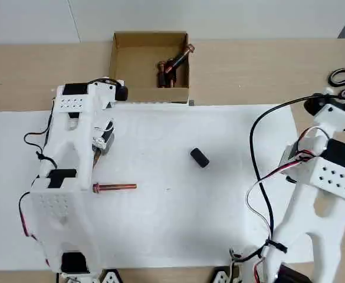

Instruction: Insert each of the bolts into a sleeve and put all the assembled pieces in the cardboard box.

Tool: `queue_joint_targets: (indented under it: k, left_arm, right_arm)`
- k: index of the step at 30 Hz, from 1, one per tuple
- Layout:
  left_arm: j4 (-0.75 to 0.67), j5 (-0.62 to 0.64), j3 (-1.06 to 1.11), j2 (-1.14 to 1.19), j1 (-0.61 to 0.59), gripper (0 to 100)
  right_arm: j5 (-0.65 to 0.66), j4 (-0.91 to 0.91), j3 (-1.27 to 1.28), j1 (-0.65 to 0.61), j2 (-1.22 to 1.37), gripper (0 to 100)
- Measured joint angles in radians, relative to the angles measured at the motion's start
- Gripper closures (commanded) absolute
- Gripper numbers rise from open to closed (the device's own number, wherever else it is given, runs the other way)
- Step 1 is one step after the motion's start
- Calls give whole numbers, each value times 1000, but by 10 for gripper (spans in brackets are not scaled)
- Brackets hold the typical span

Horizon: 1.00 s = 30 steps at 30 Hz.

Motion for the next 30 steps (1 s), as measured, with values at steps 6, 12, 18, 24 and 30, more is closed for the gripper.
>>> queue_joint_targets:
  k: [6,12,18,24,30]
  left_arm:
    - [68,37,-169,-61,-11,994]
    - [81,91,-236,-304,8,990]
    - [83,92,-176,-577,38,993]
    - [83,21,-5,-895,51,993]
    - [83,-2,215,-1289,51,993]
  right_arm:
    - [0,0,0,-37,0,996]
    - [0,11,-31,-98,-58,996]
    - [0,23,-97,-183,-186,996]
    - [49,101,-97,-252,-348,996]
    - [61,167,-97,-255,-480,996]
